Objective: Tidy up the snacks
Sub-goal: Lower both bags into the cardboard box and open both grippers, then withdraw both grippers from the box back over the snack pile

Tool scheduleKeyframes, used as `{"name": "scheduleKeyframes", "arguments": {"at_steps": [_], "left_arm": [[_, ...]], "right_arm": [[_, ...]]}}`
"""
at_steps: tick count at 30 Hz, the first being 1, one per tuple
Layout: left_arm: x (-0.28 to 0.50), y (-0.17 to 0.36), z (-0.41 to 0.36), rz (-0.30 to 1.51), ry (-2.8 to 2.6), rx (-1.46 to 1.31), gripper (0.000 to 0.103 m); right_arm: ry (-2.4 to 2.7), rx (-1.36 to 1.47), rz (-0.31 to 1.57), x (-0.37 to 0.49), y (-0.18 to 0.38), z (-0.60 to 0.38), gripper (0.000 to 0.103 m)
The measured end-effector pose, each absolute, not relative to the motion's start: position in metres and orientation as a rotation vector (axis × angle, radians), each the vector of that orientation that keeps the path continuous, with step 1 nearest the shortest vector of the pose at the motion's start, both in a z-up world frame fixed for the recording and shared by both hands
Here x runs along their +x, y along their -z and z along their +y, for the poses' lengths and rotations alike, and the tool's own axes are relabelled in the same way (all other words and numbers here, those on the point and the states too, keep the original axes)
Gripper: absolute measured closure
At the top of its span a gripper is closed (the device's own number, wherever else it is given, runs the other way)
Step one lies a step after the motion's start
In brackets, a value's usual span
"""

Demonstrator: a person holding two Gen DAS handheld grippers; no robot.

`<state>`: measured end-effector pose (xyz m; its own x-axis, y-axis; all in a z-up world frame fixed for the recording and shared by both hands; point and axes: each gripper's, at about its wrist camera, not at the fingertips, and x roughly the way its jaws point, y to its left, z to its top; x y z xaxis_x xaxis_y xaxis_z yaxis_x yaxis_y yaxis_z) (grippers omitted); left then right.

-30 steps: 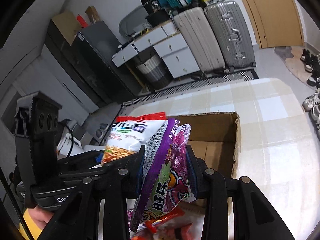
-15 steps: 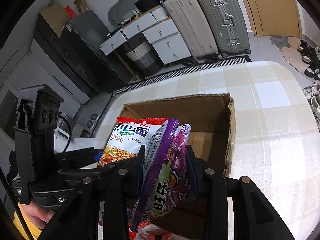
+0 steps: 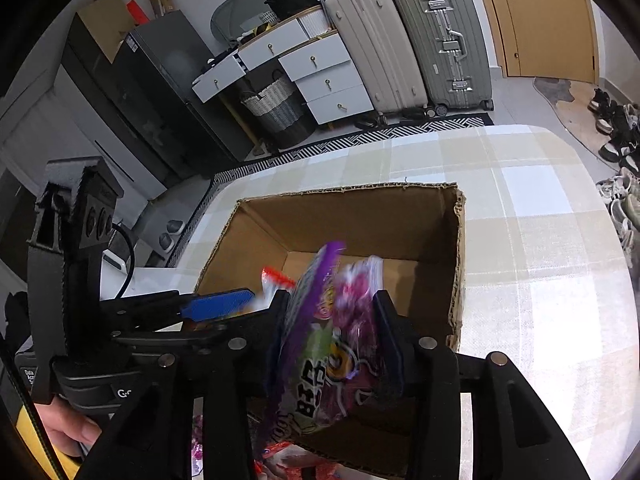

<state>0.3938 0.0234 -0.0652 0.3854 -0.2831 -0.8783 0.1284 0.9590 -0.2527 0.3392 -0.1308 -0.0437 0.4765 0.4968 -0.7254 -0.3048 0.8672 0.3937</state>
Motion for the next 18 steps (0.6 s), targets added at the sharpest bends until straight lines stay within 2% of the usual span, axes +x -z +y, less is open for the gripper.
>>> {"name": "scheduleKeyframes", "arguments": {"at_steps": [6, 11, 18], "left_arm": [[0.384, 0.060, 0.028, 1.145, 0.264, -0.159, 0.058], [0.365, 0.044, 0.033, 1.105, 0.245, -0.187, 0.041], [0.318, 0.001, 0.048, 1.012, 0.216, -0.249, 0.039]], "right_arm": [[-0.473, 0.205, 0.956, 0.331, 0.041, -0.132, 0.060], [-0.454, 0.215, 0.932, 0.319, 0.029, -0.142, 0.060], [-0.458, 0.198, 0.821, 0.276, -0.007, -0.156, 0.060]]}}
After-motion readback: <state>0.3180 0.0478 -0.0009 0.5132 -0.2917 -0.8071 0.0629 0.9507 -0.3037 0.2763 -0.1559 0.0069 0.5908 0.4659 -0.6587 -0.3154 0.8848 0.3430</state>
